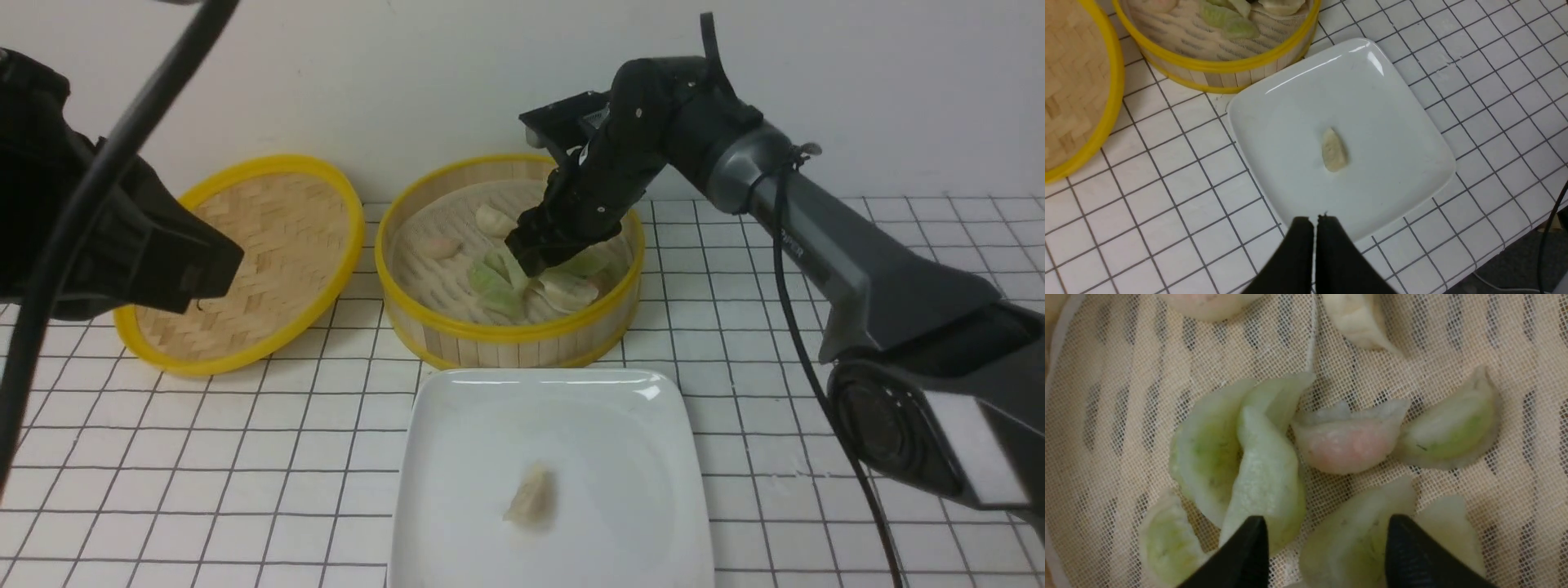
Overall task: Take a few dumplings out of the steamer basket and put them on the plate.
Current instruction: Use the right arm to grab a dumpling from inside the steamer, then use the right arm to put the dumpling into the plate
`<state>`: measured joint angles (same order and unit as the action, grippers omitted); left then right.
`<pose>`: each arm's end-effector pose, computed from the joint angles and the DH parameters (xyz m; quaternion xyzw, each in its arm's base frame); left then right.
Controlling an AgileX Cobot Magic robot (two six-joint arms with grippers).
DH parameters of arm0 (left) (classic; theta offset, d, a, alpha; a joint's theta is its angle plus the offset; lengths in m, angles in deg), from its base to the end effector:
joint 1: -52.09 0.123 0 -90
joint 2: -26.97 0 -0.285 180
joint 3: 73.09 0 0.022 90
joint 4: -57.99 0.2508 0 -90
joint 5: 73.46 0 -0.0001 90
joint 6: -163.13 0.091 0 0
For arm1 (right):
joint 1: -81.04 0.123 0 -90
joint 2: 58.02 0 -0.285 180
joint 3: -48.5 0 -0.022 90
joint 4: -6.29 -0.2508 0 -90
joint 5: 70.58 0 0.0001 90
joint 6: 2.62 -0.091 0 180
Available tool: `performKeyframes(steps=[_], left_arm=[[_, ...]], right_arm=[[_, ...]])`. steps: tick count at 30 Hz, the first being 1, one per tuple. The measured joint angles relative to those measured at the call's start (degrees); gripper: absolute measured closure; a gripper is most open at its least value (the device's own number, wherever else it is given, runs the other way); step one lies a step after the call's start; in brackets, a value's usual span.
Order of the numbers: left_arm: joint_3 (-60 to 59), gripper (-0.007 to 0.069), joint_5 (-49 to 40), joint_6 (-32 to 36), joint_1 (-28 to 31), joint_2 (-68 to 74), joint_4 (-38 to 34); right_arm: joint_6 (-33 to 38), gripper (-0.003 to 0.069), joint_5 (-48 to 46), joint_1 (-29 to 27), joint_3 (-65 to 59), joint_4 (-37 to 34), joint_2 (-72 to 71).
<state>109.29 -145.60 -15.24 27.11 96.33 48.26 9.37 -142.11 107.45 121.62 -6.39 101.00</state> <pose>0.1577 -0.0896 0.4403 0.2186 0.9077 -0.1534 0.3236 0.4836 0.2613 0.1829 -0.3075 0.9250 0.1331 0.1792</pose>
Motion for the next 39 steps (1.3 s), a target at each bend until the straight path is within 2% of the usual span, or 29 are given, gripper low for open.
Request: performKeyframes(steps=[1, 4, 12, 19, 21, 25, 26, 30, 35, 39], left_arm=[[0.0, 0.0631, 0.0, 0.0, 0.0, 0.0, 0.1], [0.0, 0.0631, 0.0, 0.0, 0.0, 0.0, 0.9], [0.0, 0.0631, 0.0, 0.0, 0.0, 0.0, 1.4], [0.0, 0.0631, 0.0, 0.0, 0.0, 0.0, 1.5], [0.0, 0.0631, 0.0, 0.0, 0.0, 0.0, 1.5], [0.0, 0.0631, 0.0, 0.0, 0.0, 0.0, 1.4], [0.0, 0.0631, 0.0, 0.0, 0.0, 0.0, 1.4], [-0.2, 0.0631, 0.0, 0.0, 0.0, 0.0, 1.4], [-2.6, 0.0631, 0.0, 0.0, 0.0, 0.0, 1.4], [-5.4, 0.0631, 0.0, 0.1, 0.0, 0.0, 1.4]], right_arm=[[-0.3, 0.0374, 0.0, 0.1, 0.0, 0.3, 0.0], [-1.7, 0.0533, 0.0, 0.3, 0.1, 1.7, -0.1], [-3.1, 0.0543, -0.4, 0.4, -0.1, 4.2, -2.0], [-4.9, 0.0547, -0.6, 0.4, -2.9, 3.7, -16.5], [-4.9, 0.0547, -0.5, 0.4, -6.4, 2.6, -21.3], [-4.2, 0.0547, -0.2, 0.4, -23.2, -0.9, -34.6], [-4.1, 0.0547, -0.3, 0.4, -24.2, -1.1, -35.2], [-2.6, 0.0547, -0.3, 0.6, -45.1, -5.8, -45.2], [-3.0, 0.0548, 1.3, 3.7, -61.4, -8.1, -46.9], [-3.1, 0.0538, 6.5, 6.6, -65.2, -8.0, -44.6]])
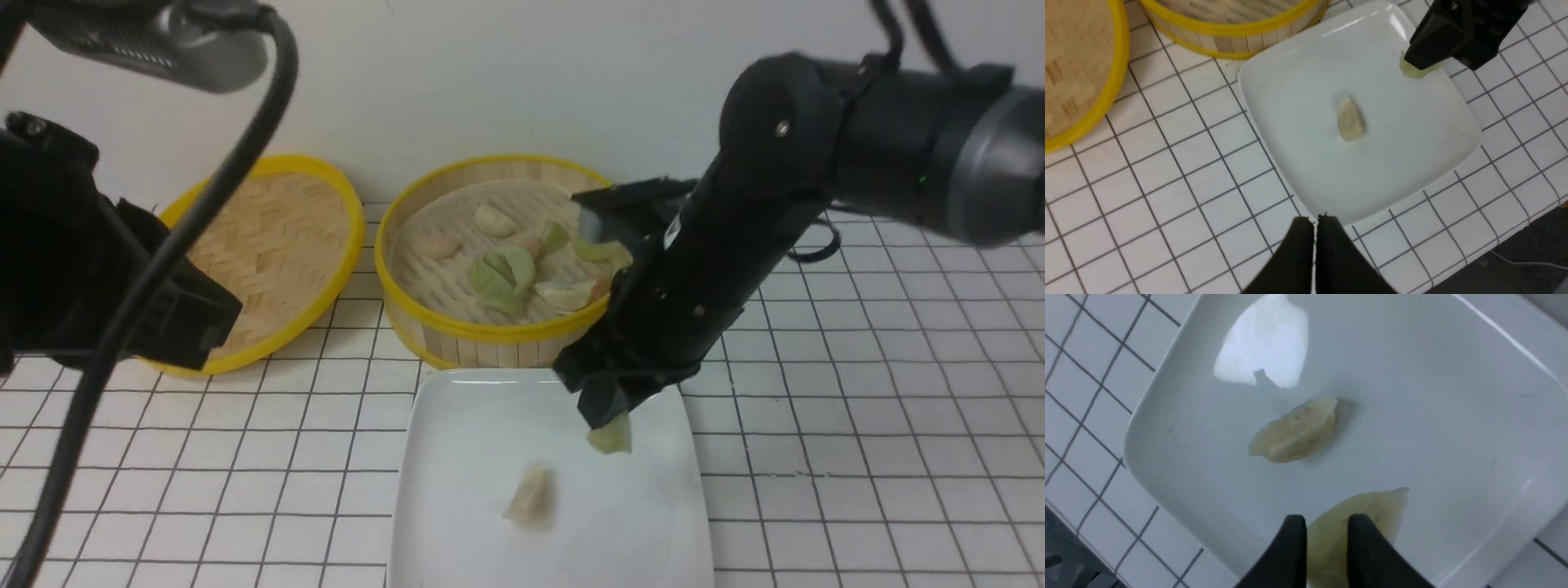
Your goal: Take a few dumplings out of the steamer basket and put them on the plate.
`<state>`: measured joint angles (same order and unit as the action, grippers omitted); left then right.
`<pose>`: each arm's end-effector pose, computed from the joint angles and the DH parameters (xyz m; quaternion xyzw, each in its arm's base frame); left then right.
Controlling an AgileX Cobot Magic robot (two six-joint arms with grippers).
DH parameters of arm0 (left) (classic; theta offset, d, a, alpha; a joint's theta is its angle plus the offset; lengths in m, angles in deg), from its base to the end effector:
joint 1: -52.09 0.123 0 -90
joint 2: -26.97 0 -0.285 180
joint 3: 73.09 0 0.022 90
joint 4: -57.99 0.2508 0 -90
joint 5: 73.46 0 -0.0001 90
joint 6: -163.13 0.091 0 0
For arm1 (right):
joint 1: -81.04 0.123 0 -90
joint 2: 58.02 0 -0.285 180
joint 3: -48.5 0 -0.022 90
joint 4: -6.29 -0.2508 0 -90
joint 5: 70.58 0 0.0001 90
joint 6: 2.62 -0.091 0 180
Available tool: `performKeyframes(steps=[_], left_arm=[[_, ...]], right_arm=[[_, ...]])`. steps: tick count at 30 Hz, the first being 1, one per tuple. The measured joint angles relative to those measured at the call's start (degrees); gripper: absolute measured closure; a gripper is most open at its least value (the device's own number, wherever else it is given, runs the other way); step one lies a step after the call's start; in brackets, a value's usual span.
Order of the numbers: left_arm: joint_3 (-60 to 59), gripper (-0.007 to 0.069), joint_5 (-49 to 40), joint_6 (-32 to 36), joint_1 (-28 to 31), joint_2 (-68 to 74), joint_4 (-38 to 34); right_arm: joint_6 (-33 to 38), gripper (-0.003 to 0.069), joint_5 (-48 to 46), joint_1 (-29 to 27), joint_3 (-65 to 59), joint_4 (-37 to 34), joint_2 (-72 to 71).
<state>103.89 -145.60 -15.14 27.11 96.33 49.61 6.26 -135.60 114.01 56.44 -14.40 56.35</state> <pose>0.1618 -0.0893 0.4133 0.2193 0.9243 -0.1328 0.2829 0.3024 0.2309 0.2479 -0.2911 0.9390 0.1796 0.0367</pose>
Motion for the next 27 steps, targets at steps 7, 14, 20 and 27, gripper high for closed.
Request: performKeyframes(steps=[7, 14, 20, 27], left_arm=[[-2.6, 0.0631, 0.1, 0.2, 0.0, 0.0, 0.1], [-2.6, 0.0631, 0.1, 0.3, 0.0, 0.0, 0.1], [-2.6, 0.0631, 0.1, 1.9, 0.0, 0.0, 0.2], [-2.6, 0.0631, 1.7, 2.1, 0.0, 0.0, -0.1]], right_arm=[[-1.9, 0.0346, 6.8, 1.3, -0.4, 1.1, 2.9], [-4.6, 0.0284, -3.0, 1.3, 6.4, 7.0, -1.0], [-11.1, 0.0502, -5.4, 1.3, 10.8, 15.4, -16.1], [-19.1, 0.0665, -4.4, 1.3, 2.3, 23.8, -45.3]])
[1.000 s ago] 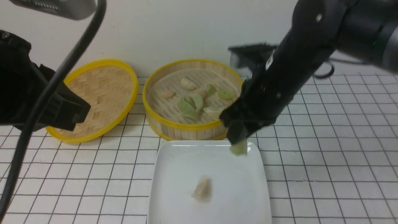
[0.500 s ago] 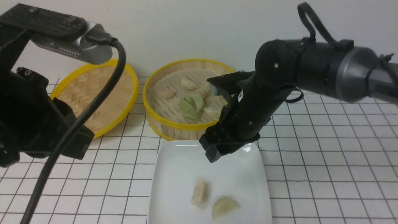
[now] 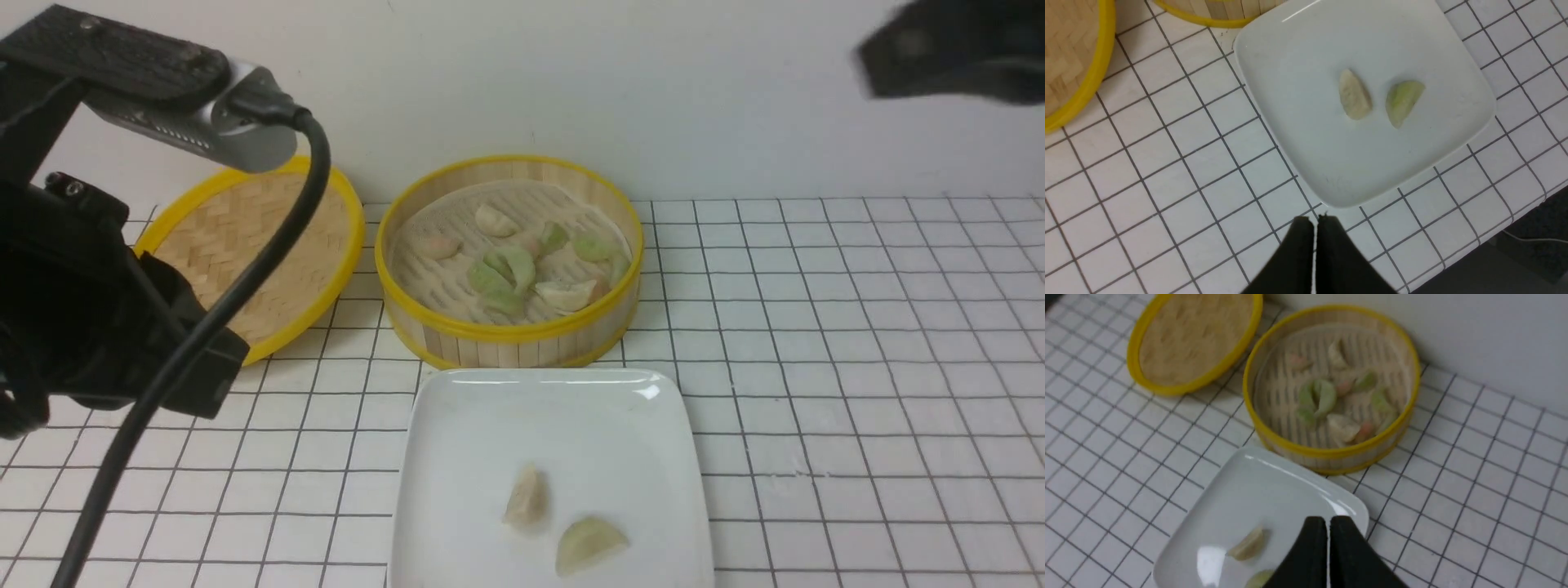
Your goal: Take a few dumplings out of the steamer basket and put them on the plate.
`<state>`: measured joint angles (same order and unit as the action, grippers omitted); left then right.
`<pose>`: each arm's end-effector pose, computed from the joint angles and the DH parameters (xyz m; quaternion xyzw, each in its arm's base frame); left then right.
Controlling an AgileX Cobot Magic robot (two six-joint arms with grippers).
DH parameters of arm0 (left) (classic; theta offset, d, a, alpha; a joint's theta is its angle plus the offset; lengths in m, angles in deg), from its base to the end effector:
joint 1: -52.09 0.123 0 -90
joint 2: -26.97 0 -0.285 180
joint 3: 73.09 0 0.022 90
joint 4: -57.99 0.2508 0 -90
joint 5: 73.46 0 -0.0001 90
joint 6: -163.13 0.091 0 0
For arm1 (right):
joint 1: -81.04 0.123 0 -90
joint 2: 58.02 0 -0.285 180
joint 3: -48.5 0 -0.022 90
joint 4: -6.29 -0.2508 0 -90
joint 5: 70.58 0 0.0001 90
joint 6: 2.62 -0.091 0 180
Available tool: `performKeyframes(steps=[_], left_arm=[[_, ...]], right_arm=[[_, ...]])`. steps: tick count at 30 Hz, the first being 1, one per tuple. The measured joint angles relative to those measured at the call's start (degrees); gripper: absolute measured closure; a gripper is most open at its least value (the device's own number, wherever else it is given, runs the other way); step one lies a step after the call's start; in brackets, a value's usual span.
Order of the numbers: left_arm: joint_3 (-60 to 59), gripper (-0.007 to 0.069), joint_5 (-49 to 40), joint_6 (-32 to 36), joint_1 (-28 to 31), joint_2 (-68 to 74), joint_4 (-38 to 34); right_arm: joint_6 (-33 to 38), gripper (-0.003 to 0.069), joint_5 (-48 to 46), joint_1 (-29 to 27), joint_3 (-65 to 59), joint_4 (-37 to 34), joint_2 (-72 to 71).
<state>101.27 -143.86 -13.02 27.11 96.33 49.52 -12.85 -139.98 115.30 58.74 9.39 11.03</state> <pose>0.1646 -0.0906 0.4018 0.2342 0.9229 -0.1269 0.2780 0.1453 0.0934 0.4816 -0.1848 0.8801 0.1403 0.4143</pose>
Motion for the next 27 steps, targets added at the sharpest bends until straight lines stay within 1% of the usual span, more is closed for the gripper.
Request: performKeyframes(steps=[2, 6, 7, 9, 10, 11, 13, 15, 16, 17, 23, 27], left_arm=[[0.0, 0.0631, 1.7, 0.0, 0.0, 0.0, -0.5], [0.0, 0.0631, 6.6, 0.3, 0.0, 0.0, -1.1], [0.0, 0.0631, 7.2, 0.4, 0.0, 0.0, -1.2], [0.0, 0.0631, 8.8, 0.4, 0.0, 0.0, -1.3], [0.0, 0.0631, 9.8, 0.4, 0.0, 0.0, -1.4], [0.0, 0.0631, 10.6, 0.4, 0.0, 0.0, -1.4], [-0.1, 0.0631, 11.6, 0.4, 0.1, 0.3, -1.1], [-0.1, 0.0631, 12.9, 0.4, 0.1, 0.3, -1.6], [-0.1, 0.0631, 13.8, 0.4, 0.0, 0.3, -1.5], [-0.1, 0.0631, 14.6, 0.4, 0.1, 0.4, -1.0], [-3.0, 0.0631, 16.8, 0.2, 0.1, -3.9, 1.7], [-11.4, 0.0631, 23.6, -2.1, 0.1, -15.9, 4.1]], right_arm=[[-0.9, 0.0669, 3.6, 0.0, -5.9, 1.3, -8.3], [-4.0, 0.0672, 19.5, 0.0, -28.2, 5.6, -33.6], [-4.8, 0.0672, 21.8, 0.0, -31.5, 6.6, -37.3], [-8.8, 0.0672, 27.6, 0.0, -40.1, 10.1, -47.9], [-13.7, 0.0672, 30.7, 0.0, -45.4, 13.6, -55.3], [-17.6, 0.0672, 32.4, 0.0, -48.5, 16.6, -59.2], [-23.3, 0.0672, 32.8, 0.1, -51.5, 21.3, -62.0], [-27.4, 0.0672, 32.3, 0.3, -53.1, 25.2, -62.5], [-31.8, 0.0672, 31.6, 0.5, -55.0, 28.4, -62.3], [-33.3, 0.0672, 31.6, 0.6, -55.9, 30.2, -62.3], [-35.0, 0.0672, 32.2, 0.6, -57.0, 32.9, -62.4], [-35.1, 0.0672, 32.2, 0.6, -57.1, 33.6, -62.4]])
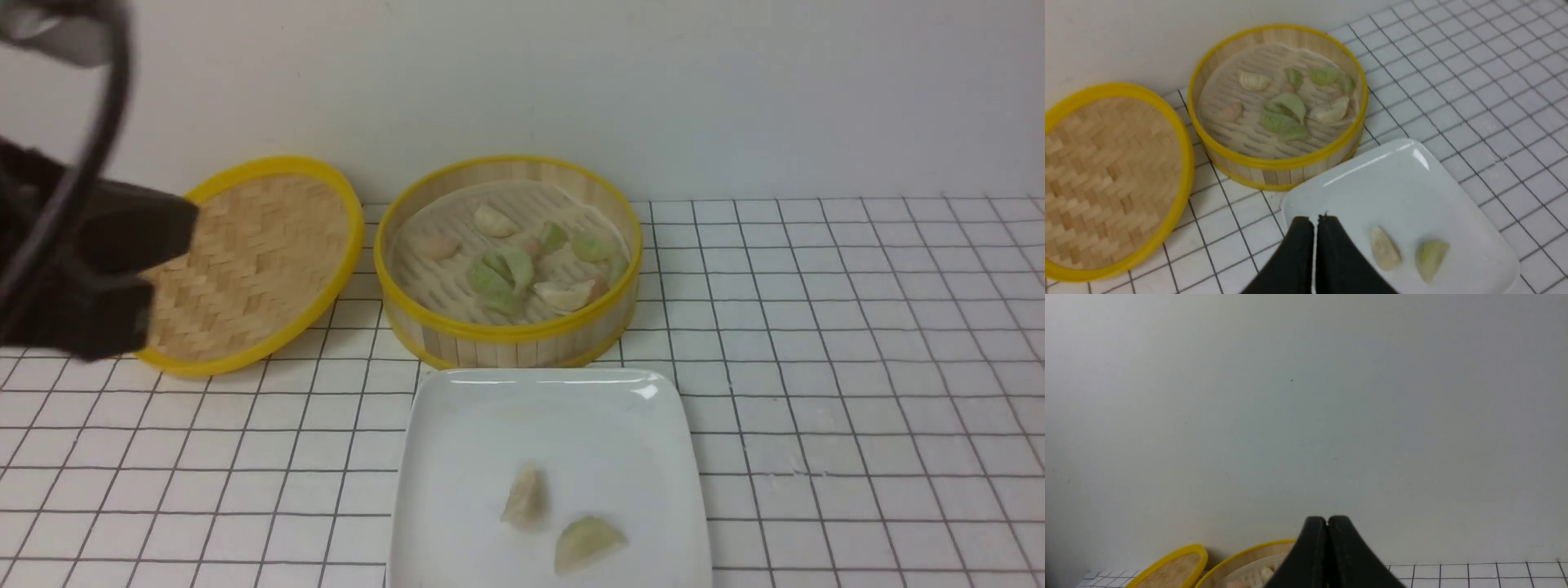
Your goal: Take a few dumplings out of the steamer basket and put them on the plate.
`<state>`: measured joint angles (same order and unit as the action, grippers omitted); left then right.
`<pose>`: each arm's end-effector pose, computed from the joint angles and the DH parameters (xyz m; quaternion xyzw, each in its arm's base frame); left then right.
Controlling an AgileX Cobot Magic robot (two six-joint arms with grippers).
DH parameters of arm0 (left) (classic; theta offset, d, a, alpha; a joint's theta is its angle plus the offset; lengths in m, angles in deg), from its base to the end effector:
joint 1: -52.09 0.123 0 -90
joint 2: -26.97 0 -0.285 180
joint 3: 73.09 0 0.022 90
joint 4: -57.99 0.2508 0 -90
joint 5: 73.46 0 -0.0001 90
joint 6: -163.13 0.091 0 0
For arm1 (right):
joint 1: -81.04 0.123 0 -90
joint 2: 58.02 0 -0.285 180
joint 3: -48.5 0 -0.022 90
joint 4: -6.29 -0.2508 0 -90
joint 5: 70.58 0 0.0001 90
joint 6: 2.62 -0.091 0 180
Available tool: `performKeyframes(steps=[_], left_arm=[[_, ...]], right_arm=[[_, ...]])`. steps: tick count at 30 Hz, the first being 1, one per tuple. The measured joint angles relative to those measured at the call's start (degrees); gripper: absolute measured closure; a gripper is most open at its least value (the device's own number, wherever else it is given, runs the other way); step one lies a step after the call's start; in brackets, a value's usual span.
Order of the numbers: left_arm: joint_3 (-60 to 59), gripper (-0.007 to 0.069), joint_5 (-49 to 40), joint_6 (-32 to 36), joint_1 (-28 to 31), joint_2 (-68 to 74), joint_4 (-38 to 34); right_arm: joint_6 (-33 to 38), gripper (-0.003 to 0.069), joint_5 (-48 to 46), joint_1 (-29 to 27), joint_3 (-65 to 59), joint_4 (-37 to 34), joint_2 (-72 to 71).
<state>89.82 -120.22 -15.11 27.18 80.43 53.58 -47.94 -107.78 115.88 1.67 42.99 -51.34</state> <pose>0.1250 -0.0637 0.4146 0.1891 0.8322 -0.1412 0.5017 0.0106 -0.0327 0.3305 0.0172 0.6766 0.1910 0.7110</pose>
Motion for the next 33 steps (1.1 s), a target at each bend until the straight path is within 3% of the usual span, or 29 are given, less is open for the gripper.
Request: performKeyframes(steps=[7, 13, 26, 33], left_arm=[[-15.5, 0.0631, 11.4, -3.3, 0.0, -18.1, -0.1], [-21.9, 0.0631, 11.8, -3.4, 0.0, -25.6, -0.3], [-28.8, 0.0631, 14.4, -2.5, 0.3, -27.5, 1.6], [-47.0, 0.0631, 30.2, -1.1, 13.8, -37.6, 2.7]], right_arm=[[0.0, 0.0671, 0.0, 0.0, 0.0, 0.3, 0.0], [0.0, 0.0669, 0.0, 0.0, 0.0, 0.4, 0.0], [0.0, 0.0669, 0.0, 0.0, 0.0, 0.4, 0.0], [0.0, 0.0669, 0.0, 0.0, 0.0, 0.4, 0.0]])
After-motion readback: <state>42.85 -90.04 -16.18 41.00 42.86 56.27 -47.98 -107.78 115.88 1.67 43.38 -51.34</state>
